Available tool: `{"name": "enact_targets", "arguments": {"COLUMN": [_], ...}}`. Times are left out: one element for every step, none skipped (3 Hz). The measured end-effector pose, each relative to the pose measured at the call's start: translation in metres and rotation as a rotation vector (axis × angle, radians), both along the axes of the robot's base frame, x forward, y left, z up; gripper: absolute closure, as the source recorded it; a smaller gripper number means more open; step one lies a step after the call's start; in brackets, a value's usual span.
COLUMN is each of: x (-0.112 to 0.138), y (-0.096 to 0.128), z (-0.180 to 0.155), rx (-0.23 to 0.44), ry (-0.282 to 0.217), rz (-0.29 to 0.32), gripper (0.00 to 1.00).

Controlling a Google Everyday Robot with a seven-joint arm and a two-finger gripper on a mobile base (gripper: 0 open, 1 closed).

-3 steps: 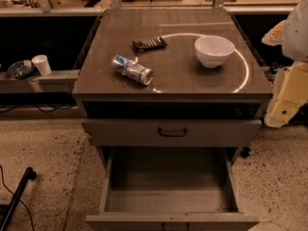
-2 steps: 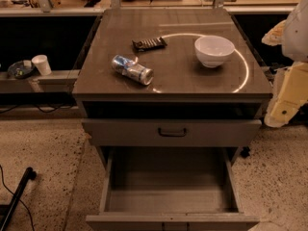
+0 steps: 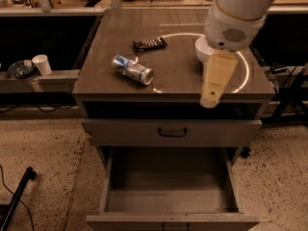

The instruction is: Place redbull can into middle drawer

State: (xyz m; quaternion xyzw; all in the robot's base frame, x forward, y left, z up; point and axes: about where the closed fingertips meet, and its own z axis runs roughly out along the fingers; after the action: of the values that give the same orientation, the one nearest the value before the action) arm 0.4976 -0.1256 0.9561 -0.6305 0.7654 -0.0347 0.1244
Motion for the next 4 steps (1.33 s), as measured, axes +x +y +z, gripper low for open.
{"name": "enact_targets", "arguments": {"x": [0.041,0.076,0.113,0.131], "y": [0.056,0.105,0.149,0.169], "z": [-0.018,-0.035,-0.060,-0.077], "rx": [-0.005,-0.009,0.021,0.052], "ry": [0.031,0.047,0.080,0.094], "rz": [-0.011,-0.062,-0.147,-0.190], "gripper": [0.00,0.00,0.00,0.00]}}
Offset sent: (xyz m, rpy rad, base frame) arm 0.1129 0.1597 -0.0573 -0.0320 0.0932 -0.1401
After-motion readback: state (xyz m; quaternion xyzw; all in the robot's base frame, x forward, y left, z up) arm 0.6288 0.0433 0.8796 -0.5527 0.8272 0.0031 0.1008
